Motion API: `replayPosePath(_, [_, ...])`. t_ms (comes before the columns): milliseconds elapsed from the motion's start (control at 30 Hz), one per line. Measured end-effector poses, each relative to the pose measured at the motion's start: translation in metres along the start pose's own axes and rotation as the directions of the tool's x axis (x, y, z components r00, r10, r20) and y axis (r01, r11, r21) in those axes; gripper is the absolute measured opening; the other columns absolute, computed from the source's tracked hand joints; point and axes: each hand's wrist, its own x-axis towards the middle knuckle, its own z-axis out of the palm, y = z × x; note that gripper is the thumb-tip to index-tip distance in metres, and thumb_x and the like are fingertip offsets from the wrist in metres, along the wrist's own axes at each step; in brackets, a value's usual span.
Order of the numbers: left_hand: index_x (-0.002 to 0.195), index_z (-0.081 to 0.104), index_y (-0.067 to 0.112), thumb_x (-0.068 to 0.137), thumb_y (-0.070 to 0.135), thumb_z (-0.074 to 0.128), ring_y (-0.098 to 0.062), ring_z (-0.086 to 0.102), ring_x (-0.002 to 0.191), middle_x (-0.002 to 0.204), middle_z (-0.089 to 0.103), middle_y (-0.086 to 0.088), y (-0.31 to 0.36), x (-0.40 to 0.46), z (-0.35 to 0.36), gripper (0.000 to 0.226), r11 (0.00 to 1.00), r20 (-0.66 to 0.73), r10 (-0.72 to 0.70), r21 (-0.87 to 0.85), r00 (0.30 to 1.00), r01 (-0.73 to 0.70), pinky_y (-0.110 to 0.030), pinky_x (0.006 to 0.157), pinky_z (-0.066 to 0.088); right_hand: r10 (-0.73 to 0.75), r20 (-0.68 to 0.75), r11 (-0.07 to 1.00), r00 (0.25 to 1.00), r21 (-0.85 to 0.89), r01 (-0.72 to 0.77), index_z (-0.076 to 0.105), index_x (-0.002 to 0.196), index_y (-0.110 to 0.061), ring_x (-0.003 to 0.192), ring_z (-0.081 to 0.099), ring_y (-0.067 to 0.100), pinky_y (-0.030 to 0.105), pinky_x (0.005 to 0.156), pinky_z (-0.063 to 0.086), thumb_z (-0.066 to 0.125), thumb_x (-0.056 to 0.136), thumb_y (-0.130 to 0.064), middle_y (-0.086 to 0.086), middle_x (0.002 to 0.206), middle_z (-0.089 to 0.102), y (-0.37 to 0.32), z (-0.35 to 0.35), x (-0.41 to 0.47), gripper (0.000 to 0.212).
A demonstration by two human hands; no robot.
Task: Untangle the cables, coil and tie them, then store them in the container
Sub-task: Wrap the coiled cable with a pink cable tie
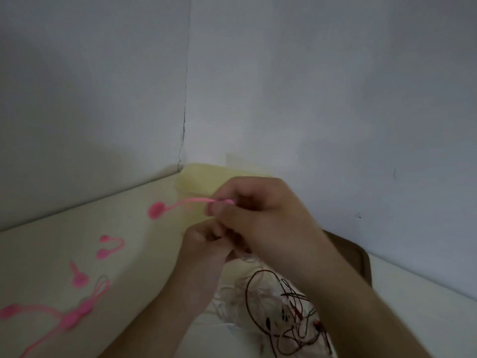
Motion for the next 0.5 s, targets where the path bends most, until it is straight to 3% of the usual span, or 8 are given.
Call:
replayPosePath(67, [0.083, 0.080, 0.007, 0.086, 0.003, 0.074, -0.023, 0.071, 0.072, 0.078, 0.074, -0.016, -0.001, 0.005, -0.003, 0.008, 0.997, 0.030, -0.017, -0.068, 0.999, 0.019, -0.042, 0.073, 0.062, 0.019, -0.029, 0.991, 0.999, 0.133, -0.015, 0.075, 0.083, -0.012, 0.058, 0.060, 0.019, 0.031, 0.054, 0.047, 0.070, 0.097, -0.013, 0.009, 0.070, 0.067, 0.010, -0.033, -0.015, 0.015])
replayPosePath(133, [0.097, 0.083, 0.008, 0.081, 0.016, 0.078, -0.029, 0.070, 0.079, 0.087, 0.076, -0.021, -0.003, 0.008, -0.003, 0.018, 0.999, 0.015, -0.030, -0.031, 0.999, 0.030, -0.049, 0.081, 0.063, 0.082, -0.053, 0.982, 0.995, 0.177, -0.072, 0.078, 0.088, -0.009, 0.058, 0.057, 0.025, 0.031, 0.051, 0.044, 0.065, 0.102, -0.004, 0.014, 0.072, 0.065, 0.023, -0.050, -0.025, 0.020])
replayPosePath(267, [0.094, 0.084, 0.010, 0.076, 0.017, 0.078, -0.022, 0.072, 0.074, 0.085, 0.077, -0.017, -0.003, 0.006, 0.003, 0.021, 0.997, -0.031, -0.061, -0.043, 0.998, 0.060, -0.036, 0.074, 0.062, 0.190, -0.076, 0.953, 0.979, 0.255, -0.165, 0.080, 0.095, -0.002, 0.061, 0.055, 0.028, 0.031, 0.049, 0.043, 0.058, 0.103, 0.003, 0.018, 0.075, 0.063, 0.042, -0.064, -0.035, 0.024])
replayPosePath(500, [0.093, 0.085, 0.016, 0.074, 0.026, 0.078, -0.022, 0.074, 0.084, 0.087, 0.079, -0.012, -0.003, 0.004, 0.008, 0.023, 0.995, -0.024, -0.089, 0.050, 0.996, 0.090, -0.044, 0.083, 0.064, 0.220, -0.149, 0.956, 0.964, 0.230, -0.182, 0.075, 0.087, -0.001, 0.053, 0.055, 0.024, 0.030, 0.051, 0.047, 0.068, 0.101, -0.005, 0.020, 0.066, 0.062, 0.055, -0.062, -0.028, 0.016])
